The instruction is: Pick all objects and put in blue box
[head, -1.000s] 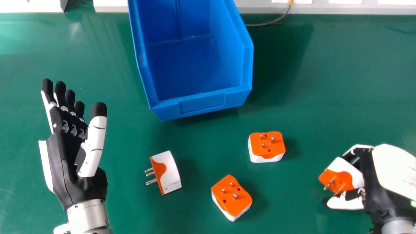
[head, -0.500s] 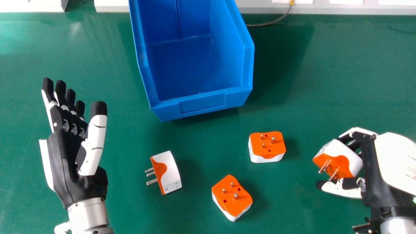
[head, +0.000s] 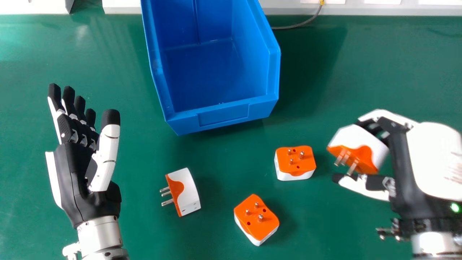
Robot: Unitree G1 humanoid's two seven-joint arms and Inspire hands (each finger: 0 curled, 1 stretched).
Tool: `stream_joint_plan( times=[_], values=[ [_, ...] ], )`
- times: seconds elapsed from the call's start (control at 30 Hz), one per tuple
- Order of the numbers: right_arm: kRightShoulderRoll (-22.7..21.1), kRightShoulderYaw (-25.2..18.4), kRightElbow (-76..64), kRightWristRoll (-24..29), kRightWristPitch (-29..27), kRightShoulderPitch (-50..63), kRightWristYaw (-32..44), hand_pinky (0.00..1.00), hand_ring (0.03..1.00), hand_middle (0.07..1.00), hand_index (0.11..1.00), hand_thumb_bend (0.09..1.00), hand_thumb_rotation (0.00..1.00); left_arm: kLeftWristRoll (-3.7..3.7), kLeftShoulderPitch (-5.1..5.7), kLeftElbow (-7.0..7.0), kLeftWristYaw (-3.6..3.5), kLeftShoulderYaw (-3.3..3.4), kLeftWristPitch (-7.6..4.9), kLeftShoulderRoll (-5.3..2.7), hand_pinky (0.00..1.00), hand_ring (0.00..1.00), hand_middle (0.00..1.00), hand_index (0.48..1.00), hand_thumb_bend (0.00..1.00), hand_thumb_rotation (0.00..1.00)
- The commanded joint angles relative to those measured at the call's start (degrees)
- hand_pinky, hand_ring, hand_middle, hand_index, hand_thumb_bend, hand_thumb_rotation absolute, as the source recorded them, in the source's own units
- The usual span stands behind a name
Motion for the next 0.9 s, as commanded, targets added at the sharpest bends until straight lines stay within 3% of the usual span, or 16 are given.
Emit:
stream_joint_plan(
  times=[0.0, 0.2, 0.37, 0.6, 0.87],
  values=[
    [0.30, 1.17, -2.26, -0.12, -1.79, -2.61, 1.16, 0.29, 0.399, 0.496, 0.508, 0.514, 0.00, -0.37, -0.90, -0.24, -0.28, 0.36, -1.30, -1.25, 1.00, 1.00, 1.00, 1.000, 0.63, 0.41],
    [1.66, 4.44, -2.63, -1.08, -3.78, -9.31, 3.89, 0.30, 0.407, 0.499, 0.505, 0.511, 0.00, -0.31, -1.81, 1.07, -0.47, 0.72, -1.81, -1.19, 1.00, 1.00, 1.00, 1.000, 0.63, 0.41],
    [3.48, 6.87, -3.52, -1.77, -3.42, -14.92, 7.26, 0.31, 0.416, 0.501, 0.502, 0.509, 0.00, -0.22, -2.22, 1.22, -0.26, 0.90, -1.77, -1.37, 1.00, 1.00, 1.00, 1.000, 0.63, 0.41],
    [5.31, 9.57, -1.50, -3.53, -3.58, -23.74, 9.86, 0.32, 0.424, 0.496, 0.499, 0.508, 0.00, -0.78, -3.14, 2.09, -0.78, 1.05, -2.14, -1.49, 1.00, 1.00, 1.00, 1.000, 0.63, 0.40],
    [6.21, 11.24, 2.33, -5.76, -2.84, -33.69, 12.80, 0.33, 0.431, 0.493, 0.497, 0.507, 0.00, -0.66, -3.91, 2.80, -0.77, 1.24, -2.77, -1.43, 1.00, 1.00, 1.00, 1.000, 0.63, 0.40]
  ],
)
